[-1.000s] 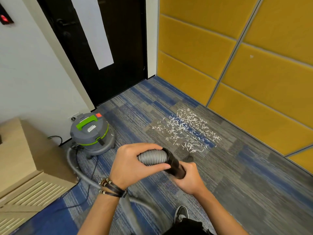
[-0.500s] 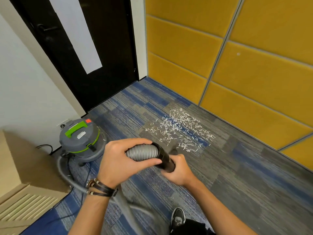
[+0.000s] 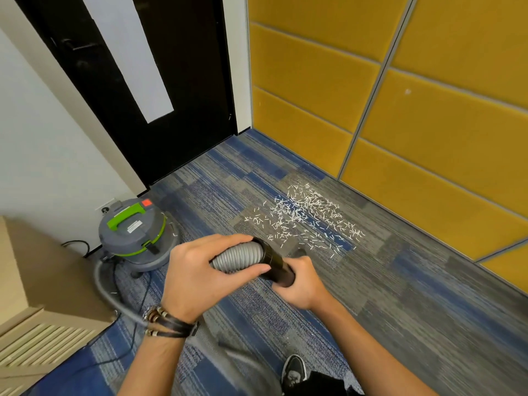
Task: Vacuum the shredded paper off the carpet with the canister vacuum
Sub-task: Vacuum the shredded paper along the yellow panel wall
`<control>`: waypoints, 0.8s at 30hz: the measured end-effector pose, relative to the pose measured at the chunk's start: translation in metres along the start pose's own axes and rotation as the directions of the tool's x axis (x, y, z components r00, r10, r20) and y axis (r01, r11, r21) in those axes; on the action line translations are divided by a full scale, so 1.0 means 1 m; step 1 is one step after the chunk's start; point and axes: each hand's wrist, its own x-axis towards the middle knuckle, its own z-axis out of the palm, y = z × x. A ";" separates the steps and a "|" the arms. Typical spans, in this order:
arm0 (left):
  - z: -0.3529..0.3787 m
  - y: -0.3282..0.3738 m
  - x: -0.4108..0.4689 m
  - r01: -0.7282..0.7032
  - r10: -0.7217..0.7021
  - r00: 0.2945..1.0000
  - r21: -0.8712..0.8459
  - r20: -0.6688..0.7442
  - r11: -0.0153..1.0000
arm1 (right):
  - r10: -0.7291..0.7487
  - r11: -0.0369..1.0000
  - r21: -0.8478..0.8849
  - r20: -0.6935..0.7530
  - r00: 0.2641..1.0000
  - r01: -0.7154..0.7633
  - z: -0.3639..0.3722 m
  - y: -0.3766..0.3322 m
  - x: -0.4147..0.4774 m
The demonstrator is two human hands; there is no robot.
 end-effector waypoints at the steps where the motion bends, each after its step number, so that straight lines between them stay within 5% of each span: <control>1: 0.001 0.001 0.002 0.009 -0.009 1.000 -0.010 0.000 1.000 | -0.002 1.000 0.000 0.005 1.000 0.002 -0.001 0.000 0.004; 13: 0.052 0.026 0.024 0.076 -0.054 0.986 -0.139 0.160 0.987 | 0.011 1.000 0.016 -0.056 0.998 -0.010 -0.054 0.034 -0.031; 24: 0.052 0.036 0.039 -0.054 0.055 0.998 -0.025 0.043 0.998 | -0.021 0.999 0.046 -0.063 0.998 0.024 -0.058 0.033 -0.001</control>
